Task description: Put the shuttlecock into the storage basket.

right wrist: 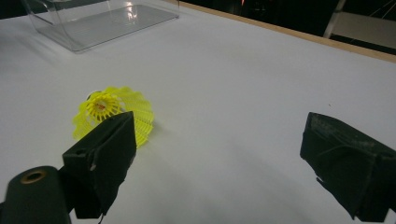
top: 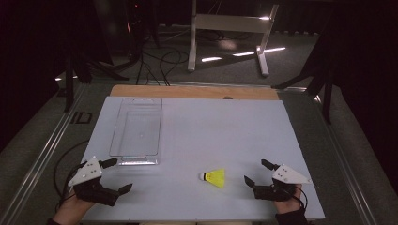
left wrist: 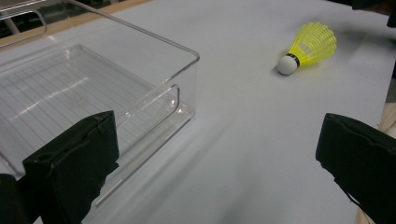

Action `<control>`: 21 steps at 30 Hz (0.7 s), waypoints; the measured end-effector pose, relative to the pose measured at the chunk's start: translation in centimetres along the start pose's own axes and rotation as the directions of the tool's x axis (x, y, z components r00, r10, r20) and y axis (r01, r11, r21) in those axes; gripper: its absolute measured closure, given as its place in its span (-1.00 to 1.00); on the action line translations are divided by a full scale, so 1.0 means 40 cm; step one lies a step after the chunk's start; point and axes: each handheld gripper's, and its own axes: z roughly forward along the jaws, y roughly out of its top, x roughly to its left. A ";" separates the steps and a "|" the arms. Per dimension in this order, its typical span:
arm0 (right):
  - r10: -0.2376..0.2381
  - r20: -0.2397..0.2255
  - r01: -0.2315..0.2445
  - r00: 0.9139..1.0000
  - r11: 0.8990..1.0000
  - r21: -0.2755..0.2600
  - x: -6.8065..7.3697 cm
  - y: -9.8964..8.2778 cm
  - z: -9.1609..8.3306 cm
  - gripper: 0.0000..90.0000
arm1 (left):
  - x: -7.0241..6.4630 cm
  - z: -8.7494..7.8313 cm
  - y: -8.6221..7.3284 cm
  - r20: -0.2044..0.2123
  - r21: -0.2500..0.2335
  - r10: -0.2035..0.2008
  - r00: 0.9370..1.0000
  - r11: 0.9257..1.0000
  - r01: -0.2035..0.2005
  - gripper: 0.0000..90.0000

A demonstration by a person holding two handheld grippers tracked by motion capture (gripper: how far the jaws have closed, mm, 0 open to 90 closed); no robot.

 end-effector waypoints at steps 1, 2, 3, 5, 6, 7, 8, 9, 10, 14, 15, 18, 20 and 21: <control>0.002 -0.002 -0.002 1.000 1.000 0.001 0.000 0.000 0.000 -0.77 | 0.000 0.000 0.000 0.000 0.000 0.000 1.000 1.000 0.000 -0.99; 0.004 -0.004 -0.004 1.000 1.000 0.002 0.001 0.000 0.000 -0.77 | 0.000 0.004 0.012 0.010 0.013 0.013 1.000 1.000 -0.013 -0.99; 0.004 -0.004 -0.004 1.000 1.000 0.002 0.001 0.000 0.000 -0.77 | 0.000 0.004 0.012 0.010 0.013 0.013 1.000 1.000 -0.013 -0.99; 0.004 -0.008 -0.004 1.000 1.000 0.000 0.001 0.001 0.001 -0.77 | -0.003 0.010 0.023 0.022 0.023 0.032 0.999 0.999 -0.032 -0.99; 0.004 -0.008 -0.004 1.000 1.000 0.000 0.001 0.001 0.001 -0.77 | -0.004 0.012 0.028 0.038 0.032 0.042 0.998 0.999 -0.043 -0.99; 0.004 -0.008 -0.004 1.000 1.000 0.000 0.001 0.000 0.001 -0.77 | -0.006 0.016 0.034 0.046 0.043 0.058 0.997 0.997 -0.060 -0.99; 0.004 -0.014 -0.004 1.000 1.000 0.001 0.001 0.000 0.002 -0.77 | -0.006 0.019 0.038 0.049 0.053 0.069 0.996 0.996 -0.071 -0.99; 0.004 -0.014 -0.004 1.000 1.000 0.001 0.001 0.000 0.002 -0.77 | -0.007 0.022 0.042 0.055 0.060 0.074 0.996 0.995 -0.078 -0.99; 0.003 -0.015 -0.003 1.000 1.000 0.002 0.001 0.000 0.002 -0.77 | -0.007 0.025 0.046 0.068 0.067 0.081 0.994 0.994 -0.085 -0.99; -0.001 -0.019 0.002 1.000 1.000 0.002 0.003 0.001 0.003 -0.77 | -0.012 0.037 0.066 0.107 0.125 0.130 0.986 0.982 -0.143 -0.99; -0.001 -0.019 0.002 1.000 1.000 0.002 0.003 0.001 0.003 -0.77 | -0.012 0.037 0.066 0.107 0.125 0.130 0.986 0.982 -0.143 -0.99; 0.001 -0.020 -0.001 1.000 1.000 0.001 0.002 0.000 0.003 -0.77 | -0.012 0.042 0.078 0.131 0.158 0.154 0.979 0.972 -0.174 -0.99; 0.003 -0.021 -0.003 1.000 1.000 0.001 0.002 0.000 0.003 -0.77 | -0.013 0.044 0.080 0.138 0.169 0.160 0.978 0.969 -0.182 -0.99; -0.002 -0.019 0.002 1.000 1.000 0.001 0.002 0.001 0.003 -0.77 | -0.014 0.047 0.084 0.142 0.180 0.167 0.976 0.965 -0.191 -0.99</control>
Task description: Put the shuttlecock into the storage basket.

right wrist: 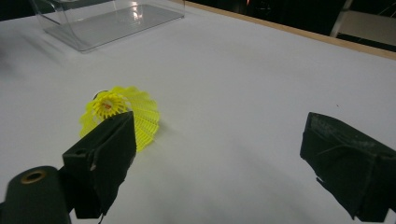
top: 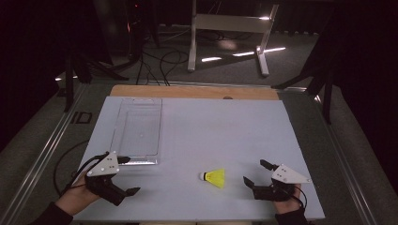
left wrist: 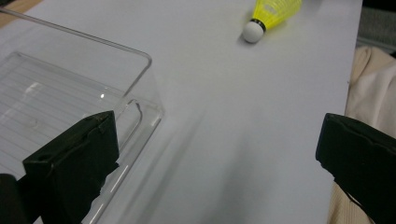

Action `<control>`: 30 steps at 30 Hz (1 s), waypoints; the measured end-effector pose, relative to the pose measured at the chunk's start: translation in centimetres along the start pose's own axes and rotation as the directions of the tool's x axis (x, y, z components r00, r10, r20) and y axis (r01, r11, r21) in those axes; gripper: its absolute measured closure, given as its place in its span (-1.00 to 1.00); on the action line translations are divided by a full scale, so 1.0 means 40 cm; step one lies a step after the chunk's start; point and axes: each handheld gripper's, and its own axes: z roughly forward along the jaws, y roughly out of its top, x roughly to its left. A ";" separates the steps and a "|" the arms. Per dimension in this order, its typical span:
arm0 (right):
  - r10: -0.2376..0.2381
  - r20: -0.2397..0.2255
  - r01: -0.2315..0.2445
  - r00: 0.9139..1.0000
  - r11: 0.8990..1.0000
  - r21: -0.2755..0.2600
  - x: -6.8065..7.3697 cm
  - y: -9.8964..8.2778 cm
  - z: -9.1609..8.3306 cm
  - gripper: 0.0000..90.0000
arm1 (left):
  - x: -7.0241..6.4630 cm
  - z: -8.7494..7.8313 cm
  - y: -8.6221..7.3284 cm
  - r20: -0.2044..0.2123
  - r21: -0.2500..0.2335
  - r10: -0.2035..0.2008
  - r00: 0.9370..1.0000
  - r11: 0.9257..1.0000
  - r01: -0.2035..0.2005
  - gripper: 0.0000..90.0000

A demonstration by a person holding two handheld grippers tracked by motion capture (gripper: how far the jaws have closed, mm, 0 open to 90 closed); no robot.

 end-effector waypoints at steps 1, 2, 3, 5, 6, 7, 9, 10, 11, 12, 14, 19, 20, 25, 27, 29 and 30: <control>0.000 0.000 0.000 1.000 1.000 0.000 0.000 0.000 0.000 -0.77 | 0.000 0.003 0.006 0.012 0.014 0.007 1.000 1.000 -0.007 -0.99; -0.002 -0.001 0.002 1.000 1.000 0.002 0.000 0.000 0.000 -0.77 | 0.000 0.004 0.010 0.013 0.023 0.017 1.000 1.000 -0.017 -0.99; -0.002 -0.001 0.002 1.000 1.000 0.002 0.000 0.000 0.000 -0.77 | 0.000 0.004 0.010 0.013 0.023 0.017 1.000 1.000 -0.017 -0.99; 0.001 -0.003 -0.001 1.000 1.000 0.004 0.000 0.000 0.001 -0.77 | -0.001 0.009 0.023 0.031 0.052 0.033 0.999 0.998 -0.035 -0.99; 0.001 -0.003 -0.001 1.000 1.000 0.004 0.000 0.000 0.001 -0.77 | -0.001 0.009 0.023 0.031 0.052 0.033 0.999 0.998 -0.035 -0.99; 0.001 -0.002 -0.001 1.000 1.000 0.005 0.000 0.000 0.001 -0.77 | -0.002 0.013 0.032 0.043 0.069 0.048 0.998 0.996 -0.051 -0.99; -0.001 -0.003 0.001 1.000 1.000 0.004 0.000 0.000 0.001 -0.77 | -0.001 0.018 0.040 0.053 0.088 0.053 0.997 0.994 -0.058 -0.99; 0.000 -0.004 0.000 1.000 1.000 0.004 0.000 0.000 0.001 -0.76 | -0.001 0.018 0.040 0.053 0.088 0.053 0.997 0.994 -0.058 -0.99; 0.001 -0.005 -0.001 1.000 1.000 0.004 0.000 0.000 0.001 -0.76 | -0.001 0.021 0.044 0.059 0.096 0.060 0.996 0.993 -0.065 -0.99; 0.001 -0.005 -0.001 1.000 1.000 0.004 0.000 0.000 0.001 -0.76 | -0.001 0.024 0.049 0.065 0.108 0.067 0.996 0.991 -0.073 -0.99; 0.001 -0.009 -0.001 1.000 1.000 0.010 0.001 -0.001 0.002 -0.77 | -0.002 0.028 0.055 0.070 0.121 0.075 0.995 0.989 -0.083 -0.99; 0.000 -0.012 0.000 1.000 1.000 0.010 0.002 -0.001 0.003 -0.77 | -0.005 0.037 0.071 0.092 0.147 0.100 0.991 0.983 -0.113 -0.99; 0.000 -0.012 0.000 1.000 1.000 0.010 0.002 -0.001 0.003 -0.77 | -0.005 0.037 0.071 0.092 0.147 0.100 0.991 0.983 -0.113 -0.99; 0.001 -0.015 0.000 1.000 1.000 0.017 0.001 -0.001 0.004 -0.76 | -0.011 0.054 0.091 0.104 0.205 0.111 0.988 0.970 -0.131 -0.99; 0.002 -0.015 -0.002 1.000 1.000 0.017 0.001 -0.001 0.004 -0.77 | -0.010 0.057 0.093 0.112 0.216 0.102 0.988 0.969 -0.124 -0.99; 0.001 -0.016 -0.001 1.000 1.000 0.015 0.002 -0.001 0.003 -0.77 | -0.013 0.066 0.095 0.114 0.245 0.113 0.987 0.960 -0.138 -0.99; 0.001 -0.016 -0.001 1.000 1.000 0.015 0.002 -0.001 0.003 -0.77 | -0.015 0.071 0.097 0.120 0.258 0.106 0.987 0.957 -0.134 -0.99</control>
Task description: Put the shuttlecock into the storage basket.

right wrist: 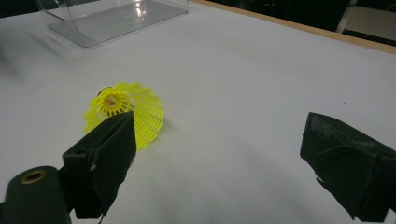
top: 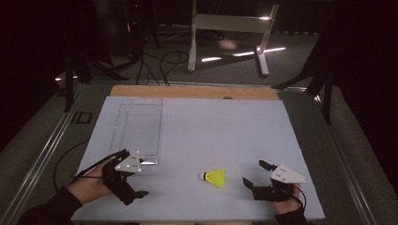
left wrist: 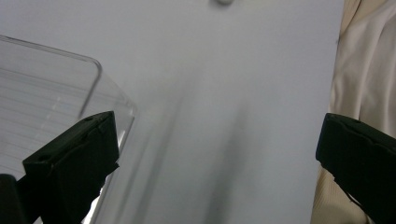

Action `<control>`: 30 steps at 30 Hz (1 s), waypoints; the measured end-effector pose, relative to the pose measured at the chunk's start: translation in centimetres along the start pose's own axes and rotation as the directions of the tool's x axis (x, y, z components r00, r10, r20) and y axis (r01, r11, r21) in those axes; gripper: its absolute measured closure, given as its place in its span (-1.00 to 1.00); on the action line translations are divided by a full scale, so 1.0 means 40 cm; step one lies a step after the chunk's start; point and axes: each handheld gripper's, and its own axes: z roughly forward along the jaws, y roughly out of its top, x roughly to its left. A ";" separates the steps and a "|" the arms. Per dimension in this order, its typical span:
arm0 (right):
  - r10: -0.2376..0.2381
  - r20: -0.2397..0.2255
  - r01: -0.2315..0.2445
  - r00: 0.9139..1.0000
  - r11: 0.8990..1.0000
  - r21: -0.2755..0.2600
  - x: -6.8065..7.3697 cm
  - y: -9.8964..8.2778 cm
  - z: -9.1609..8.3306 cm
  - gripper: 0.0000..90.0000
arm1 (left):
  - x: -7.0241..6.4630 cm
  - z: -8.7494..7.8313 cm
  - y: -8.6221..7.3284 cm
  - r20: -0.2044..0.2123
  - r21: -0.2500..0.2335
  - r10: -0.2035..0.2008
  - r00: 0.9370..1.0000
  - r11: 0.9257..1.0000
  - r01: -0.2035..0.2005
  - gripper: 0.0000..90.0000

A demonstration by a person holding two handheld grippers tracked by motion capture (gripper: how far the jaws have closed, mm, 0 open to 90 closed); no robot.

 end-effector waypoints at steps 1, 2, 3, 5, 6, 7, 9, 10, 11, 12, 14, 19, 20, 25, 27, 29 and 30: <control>0.001 -0.001 -0.001 1.000 1.000 -0.001 0.000 0.000 0.000 -0.77 | 0.000 0.004 0.003 0.011 0.007 0.000 1.000 1.000 0.000 -0.99; 0.000 -0.001 0.000 1.000 1.000 0.001 0.000 0.000 0.000 -0.76 | 0.001 0.008 0.007 0.017 0.017 -0.002 1.000 1.000 0.002 -0.99; 0.002 -0.002 -0.002 1.000 1.000 0.001 -0.001 0.000 0.000 -0.77 | 0.001 0.010 0.009 0.017 0.021 0.001 1.000 1.000 -0.001 -0.99; 0.001 -0.002 -0.001 1.000 1.000 0.002 -0.001 0.000 0.000 -0.77 | 0.004 0.013 0.017 0.018 0.034 0.010 1.000 0.999 -0.010 -0.99; 0.001 -0.002 -0.001 1.000 1.000 0.002 -0.001 0.000 0.000 -0.76 | 0.004 0.014 0.021 0.023 0.038 0.005 1.000 0.999 -0.006 -0.99; 0.002 -0.003 -0.001 1.000 1.000 0.002 0.000 0.000 0.000 -0.77 | 0.006 0.014 0.025 0.023 0.043 0.006 1.000 0.999 -0.007 -0.99; 0.003 -0.003 -0.003 1.000 1.000 0.004 0.000 0.000 0.000 -0.76 | 0.005 0.017 0.033 0.031 0.047 0.004 1.000 0.999 -0.005 -0.99; 0.002 -0.004 -0.002 1.000 1.000 0.002 -0.001 0.000 0.000 -0.77 | 0.005 0.018 0.038 0.031 0.053 0.010 0.999 0.999 -0.012 -0.99; 0.002 -0.004 -0.002 1.000 1.000 0.002 -0.001 0.000 0.000 -0.77 | 0.005 0.020 0.042 0.038 0.053 0.014 0.999 0.998 -0.016 -0.99; 0.001 -0.003 -0.001 1.000 1.000 0.001 -0.001 0.000 0.000 -0.77 | 0.007 0.020 0.048 0.054 0.056 0.013 0.998 0.998 -0.016 -0.99; 0.002 -0.004 -0.002 1.000 1.000 0.001 -0.001 0.000 0.000 -0.76 | 0.008 0.023 0.056 0.074 0.063 0.026 0.997 0.998 -0.031 -0.99; 0.002 -0.005 -0.002 1.000 1.000 0.006 0.001 0.000 0.002 -0.76 | 0.008 0.042 0.082 0.112 0.103 0.065 0.992 0.992 -0.077 -0.99; 0.002 -0.005 -0.002 1.000 1.000 0.006 0.002 0.000 0.001 -0.76 | 0.008 0.046 0.087 0.122 0.112 0.077 0.990 0.990 -0.090 -0.99; 0.003 -0.008 -0.003 1.000 1.000 0.005 0.000 -0.001 0.002 -0.76 | 0.003 0.074 0.114 0.145 0.136 0.114 0.983 0.982 -0.134 -0.99; 0.002 -0.008 -0.002 1.000 1.000 0.006 0.001 -0.001 0.002 -0.76 | 0.002 0.085 0.124 0.164 0.134 0.124 0.979 0.980 -0.147 -0.99; 0.001 -0.009 -0.001 1.000 1.000 0.007 0.001 -0.001 0.002 -0.76 | 0.001 0.092 0.135 0.184 0.120 0.140 0.973 0.979 -0.163 -0.99; 0.001 -0.008 -0.001 1.000 1.000 0.007 0.001 -0.001 0.002 -0.76 | 0.000 0.095 0.142 0.192 0.106 0.154 0.969 0.979 -0.177 -0.99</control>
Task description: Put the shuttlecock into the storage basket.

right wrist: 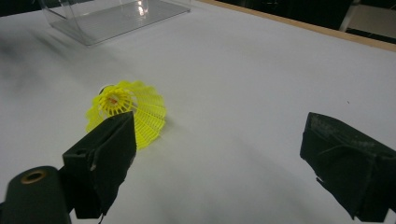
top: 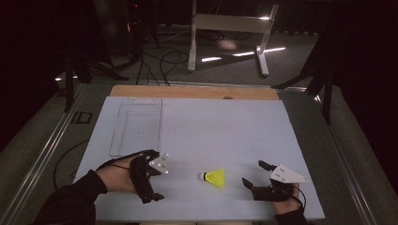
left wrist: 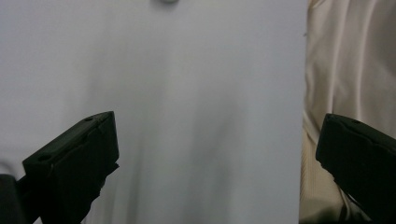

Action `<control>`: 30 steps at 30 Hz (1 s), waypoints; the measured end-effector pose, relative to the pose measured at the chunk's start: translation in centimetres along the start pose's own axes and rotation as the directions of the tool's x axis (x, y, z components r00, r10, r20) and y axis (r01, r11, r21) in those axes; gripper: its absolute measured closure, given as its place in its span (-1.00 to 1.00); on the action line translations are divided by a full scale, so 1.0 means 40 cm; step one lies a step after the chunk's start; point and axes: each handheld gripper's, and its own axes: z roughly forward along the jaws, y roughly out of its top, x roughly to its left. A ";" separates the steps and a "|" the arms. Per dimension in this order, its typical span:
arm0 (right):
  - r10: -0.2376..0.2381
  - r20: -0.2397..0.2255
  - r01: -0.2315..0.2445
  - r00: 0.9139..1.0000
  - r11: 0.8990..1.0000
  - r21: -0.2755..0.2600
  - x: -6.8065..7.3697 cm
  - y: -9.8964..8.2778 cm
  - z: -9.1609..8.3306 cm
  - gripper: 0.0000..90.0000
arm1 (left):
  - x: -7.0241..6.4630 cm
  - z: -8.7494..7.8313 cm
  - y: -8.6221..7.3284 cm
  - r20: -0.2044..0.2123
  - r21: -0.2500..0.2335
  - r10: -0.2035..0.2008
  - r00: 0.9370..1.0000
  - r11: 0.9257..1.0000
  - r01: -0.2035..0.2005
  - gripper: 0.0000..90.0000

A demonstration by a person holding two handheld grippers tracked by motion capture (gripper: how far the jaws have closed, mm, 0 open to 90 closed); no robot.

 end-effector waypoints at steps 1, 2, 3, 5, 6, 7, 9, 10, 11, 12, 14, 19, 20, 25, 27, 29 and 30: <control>0.000 -0.002 0.000 1.000 1.000 0.000 0.000 0.000 0.000 -0.76 | 0.002 0.000 0.006 0.014 -0.014 0.002 1.000 1.000 -0.002 -0.99; 0.000 -0.002 0.000 1.000 1.000 0.000 0.000 0.000 0.000 -0.76 | 0.003 0.001 0.010 0.020 -0.024 0.002 1.000 1.000 -0.002 -0.99; 0.000 -0.001 0.000 1.000 1.000 0.000 0.000 0.000 0.000 -0.76 | 0.003 0.001 0.016 0.021 -0.032 0.012 1.000 0.999 -0.011 -0.99; -0.001 -0.001 0.001 1.000 1.000 -0.001 0.000 0.000 0.000 -0.76 | 0.007 0.001 0.030 0.021 -0.043 0.023 1.000 0.999 -0.022 -0.99; -0.002 -0.001 0.002 1.000 1.000 0.000 0.001 0.000 0.000 -0.76 | 0.008 0.001 0.034 0.021 -0.050 0.023 1.000 0.999 -0.022 -0.99; -0.002 -0.001 0.002 1.000 1.000 0.000 0.001 0.000 0.000 -0.76 | 0.010 0.002 0.039 0.022 -0.051 0.027 0.999 0.998 -0.026 -0.99; -0.002 -0.001 0.002 1.000 1.000 0.000 0.001 0.000 0.000 -0.76 | 0.014 0.004 0.048 0.023 -0.051 0.024 0.999 0.998 -0.022 -0.99; -0.003 -0.001 0.003 1.000 1.000 0.000 0.001 0.000 0.001 -0.76 | 0.017 0.005 0.053 0.025 -0.050 0.020 0.999 0.999 -0.019 -0.99; -0.002 -0.003 0.002 1.000 1.000 0.000 0.001 0.000 0.001 -0.76 | 0.019 0.006 0.056 0.025 -0.048 0.022 0.999 0.999 -0.021 -0.99; -0.002 -0.003 0.002 1.000 1.000 0.000 0.001 0.000 0.001 -0.76 | 0.025 0.008 0.063 0.029 -0.058 0.015 0.999 0.998 -0.014 -0.99; -0.002 -0.004 0.002 1.000 1.000 0.000 0.001 0.000 0.001 -0.76 | 0.028 0.008 0.067 0.027 -0.063 0.013 1.000 0.998 -0.012 -0.99; -0.005 -0.002 0.005 1.000 1.000 0.000 0.000 0.000 0.002 -0.76 | 0.041 0.009 0.093 0.039 -0.104 0.020 0.999 0.994 -0.015 -0.99; -0.005 -0.002 0.005 1.000 1.000 -0.001 0.000 0.000 0.002 -0.76 | 0.043 0.012 0.105 0.043 -0.126 0.026 0.999 0.992 -0.021 -0.99; -0.007 -0.005 0.007 1.000 1.000 0.000 0.001 0.001 0.003 -0.76 | 0.050 0.024 0.132 0.045 -0.149 0.052 0.998 0.988 -0.045 -0.99; -0.006 -0.006 0.006 1.000 1.000 0.001 0.002 0.001 0.003 -0.76 | 0.053 0.032 0.142 0.054 -0.152 0.055 0.997 0.987 -0.046 -0.99; -0.006 -0.007 0.006 1.000 1.000 0.001 0.002 0.001 0.003 -0.76 | 0.060 0.040 0.153 0.062 -0.143 0.053 0.997 0.989 -0.043 -0.99; -0.006 -0.006 0.006 1.000 1.000 0.001 0.002 0.001 0.003 -0.76 | 0.063 0.045 0.159 0.065 -0.149 0.053 0.996 0.988 -0.043 -0.99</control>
